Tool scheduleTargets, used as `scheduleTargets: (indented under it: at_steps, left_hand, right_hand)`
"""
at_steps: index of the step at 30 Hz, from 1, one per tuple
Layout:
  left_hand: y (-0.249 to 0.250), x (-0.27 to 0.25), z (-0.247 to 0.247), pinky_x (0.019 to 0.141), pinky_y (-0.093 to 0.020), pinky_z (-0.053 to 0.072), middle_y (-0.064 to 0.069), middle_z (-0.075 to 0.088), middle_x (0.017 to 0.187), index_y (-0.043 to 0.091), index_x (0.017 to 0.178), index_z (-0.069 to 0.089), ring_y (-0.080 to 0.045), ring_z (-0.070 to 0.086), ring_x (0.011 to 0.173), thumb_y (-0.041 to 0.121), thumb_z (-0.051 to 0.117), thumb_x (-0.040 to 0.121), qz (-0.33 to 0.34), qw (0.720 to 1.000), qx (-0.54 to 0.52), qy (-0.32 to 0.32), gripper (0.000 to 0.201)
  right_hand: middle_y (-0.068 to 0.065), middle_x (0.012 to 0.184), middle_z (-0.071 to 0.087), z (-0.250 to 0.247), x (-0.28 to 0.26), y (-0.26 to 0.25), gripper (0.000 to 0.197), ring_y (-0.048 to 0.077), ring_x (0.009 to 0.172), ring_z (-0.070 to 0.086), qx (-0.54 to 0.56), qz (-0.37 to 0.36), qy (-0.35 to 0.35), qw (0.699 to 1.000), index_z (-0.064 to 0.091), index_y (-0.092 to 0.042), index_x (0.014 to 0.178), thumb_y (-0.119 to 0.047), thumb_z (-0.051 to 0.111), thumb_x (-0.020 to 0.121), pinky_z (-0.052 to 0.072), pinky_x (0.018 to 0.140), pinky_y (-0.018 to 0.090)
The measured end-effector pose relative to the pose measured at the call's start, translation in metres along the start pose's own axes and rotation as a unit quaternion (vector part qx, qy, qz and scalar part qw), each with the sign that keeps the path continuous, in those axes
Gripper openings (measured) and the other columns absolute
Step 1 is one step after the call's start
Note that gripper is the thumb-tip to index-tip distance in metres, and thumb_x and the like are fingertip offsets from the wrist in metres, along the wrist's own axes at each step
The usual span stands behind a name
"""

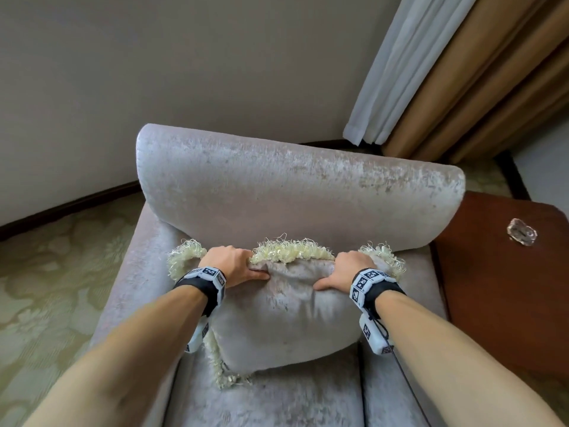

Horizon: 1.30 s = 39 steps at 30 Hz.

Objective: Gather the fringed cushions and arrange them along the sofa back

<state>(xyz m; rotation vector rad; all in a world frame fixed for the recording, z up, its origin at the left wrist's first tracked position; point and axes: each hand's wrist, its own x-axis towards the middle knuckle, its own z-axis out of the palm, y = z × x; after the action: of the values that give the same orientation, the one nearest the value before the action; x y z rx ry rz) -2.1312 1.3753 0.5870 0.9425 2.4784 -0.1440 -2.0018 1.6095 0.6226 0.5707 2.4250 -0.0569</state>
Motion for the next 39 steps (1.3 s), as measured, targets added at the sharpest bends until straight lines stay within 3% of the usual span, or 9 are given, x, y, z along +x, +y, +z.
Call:
scheduleTargets:
  at_steps: [6, 9, 16, 20, 23, 26, 29, 33, 39]
  left_hand:
    - [0.003, 0.012, -0.014, 0.068, -0.029, 0.044, 0.002, 0.069, 0.088, 0.021, 0.076, 0.054, -0.023, 0.065, 0.085, 0.092, 0.045, 0.065, 0.006, 0.999, 0.043, -0.001, 0.072]
    - [0.001, 0.012, -0.012, 0.064, -0.028, 0.040, 0.002, 0.066, 0.080, 0.020, 0.069, 0.051, -0.023, 0.061, 0.077, 0.091, 0.046, 0.065, -0.007, 0.999, 0.040, 0.001, 0.071]
    - [-0.002, 0.023, -0.035, 0.060, -0.027, 0.041, 0.003, 0.059, 0.069, 0.017, 0.064, 0.051, -0.022, 0.059, 0.069, 0.091, 0.050, 0.062, -0.026, 0.999, 0.013, 0.029, 0.073]
    - [-0.004, 0.032, -0.035, 0.061, -0.026, 0.045, 0.001, 0.065, 0.074, 0.017, 0.073, 0.060, -0.021, 0.062, 0.072, 0.090, 0.053, 0.060, -0.041, 0.998, 0.006, 0.047, 0.075]
    - [-0.004, 0.034, -0.026, 0.074, -0.030, 0.049, -0.002, 0.071, 0.095, 0.023, 0.099, 0.066, -0.023, 0.066, 0.089, 0.088, 0.054, 0.064, -0.045, 0.998, 0.001, 0.049, 0.075]
    - [0.002, 0.034, -0.020, 0.089, -0.035, 0.041, -0.005, 0.068, 0.112, 0.025, 0.120, 0.058, -0.026, 0.060, 0.106, 0.080, 0.053, 0.074, -0.038, 0.997, -0.006, 0.061, 0.072]
    - [0.015, 0.033, -0.017, 0.099, -0.041, 0.035, -0.010, 0.057, 0.123, 0.022, 0.131, 0.045, -0.029, 0.049, 0.116, 0.062, 0.059, 0.083, -0.064, 0.991, -0.066, 0.099, 0.064]
    - [0.023, 0.029, -0.016, 0.103, -0.041, 0.036, -0.017, 0.044, 0.136, 0.016, 0.151, 0.018, -0.031, 0.045, 0.123, 0.036, 0.072, 0.083, -0.086, 0.956, -0.220, 0.176, 0.089]
    - [0.019, 0.005, -0.027, 0.106, -0.053, 0.037, -0.008, 0.041, 0.147, 0.022, 0.153, 0.011, -0.026, 0.042, 0.132, 0.063, 0.060, 0.082, -0.152, 0.925, -0.267, 0.225, 0.095]
  right_hand:
    - [-0.003, 0.069, 0.055, 0.019, -0.007, -0.002, 0.069, 0.020, 0.073, 0.058, 0.038, 0.019, 0.011, 0.999, 0.057, -0.018, 0.072, -0.086, 0.058, 0.060, 0.048, 0.065, 0.029]
    - [-0.004, 0.074, 0.050, 0.015, -0.004, 0.005, 0.064, 0.019, 0.079, 0.056, 0.019, -0.016, 0.038, 0.999, 0.046, -0.022, 0.066, -0.085, 0.057, 0.064, 0.045, 0.069, 0.029]
    - [-0.002, 0.062, 0.051, -0.009, 0.009, 0.013, 0.066, 0.019, 0.064, 0.053, 0.071, 0.002, 0.046, 0.996, 0.045, -0.018, 0.058, -0.081, 0.064, 0.062, 0.040, 0.055, 0.027]
    - [-0.001, 0.062, 0.049, -0.005, 0.014, 0.009, 0.067, 0.022, 0.066, 0.053, 0.074, 0.009, 0.049, 0.996, 0.045, -0.017, 0.058, -0.081, 0.062, 0.064, 0.043, 0.059, 0.029]
    - [-0.001, 0.065, 0.049, 0.003, 0.016, 0.005, 0.065, 0.024, 0.072, 0.055, 0.088, 0.026, 0.033, 0.995, 0.046, -0.017, 0.060, -0.080, 0.062, 0.066, 0.045, 0.062, 0.030]
    - [0.002, 0.077, 0.058, 0.012, 0.017, 0.006, 0.063, 0.025, 0.080, 0.059, 0.104, 0.047, 0.035, 0.993, 0.048, -0.017, 0.064, -0.079, 0.062, 0.067, 0.046, 0.067, 0.030]
    - [0.004, 0.106, 0.062, 0.024, 0.018, 0.006, 0.061, 0.025, 0.103, 0.056, 0.106, 0.064, 0.069, 0.990, 0.059, -0.017, 0.093, -0.075, 0.060, 0.073, 0.043, 0.088, 0.035]
    - [0.005, 0.125, 0.050, 0.030, 0.022, 0.003, 0.069, 0.025, 0.119, 0.042, 0.093, 0.064, 0.175, 0.978, 0.046, -0.016, 0.124, -0.064, 0.062, 0.078, 0.028, 0.107, 0.038]
    - [0.006, 0.143, 0.030, 0.017, 0.014, 0.007, 0.079, 0.025, 0.137, 0.020, 0.145, 0.043, 0.192, 0.970, 0.026, -0.024, 0.144, -0.029, 0.067, 0.077, 0.013, 0.112, 0.049]
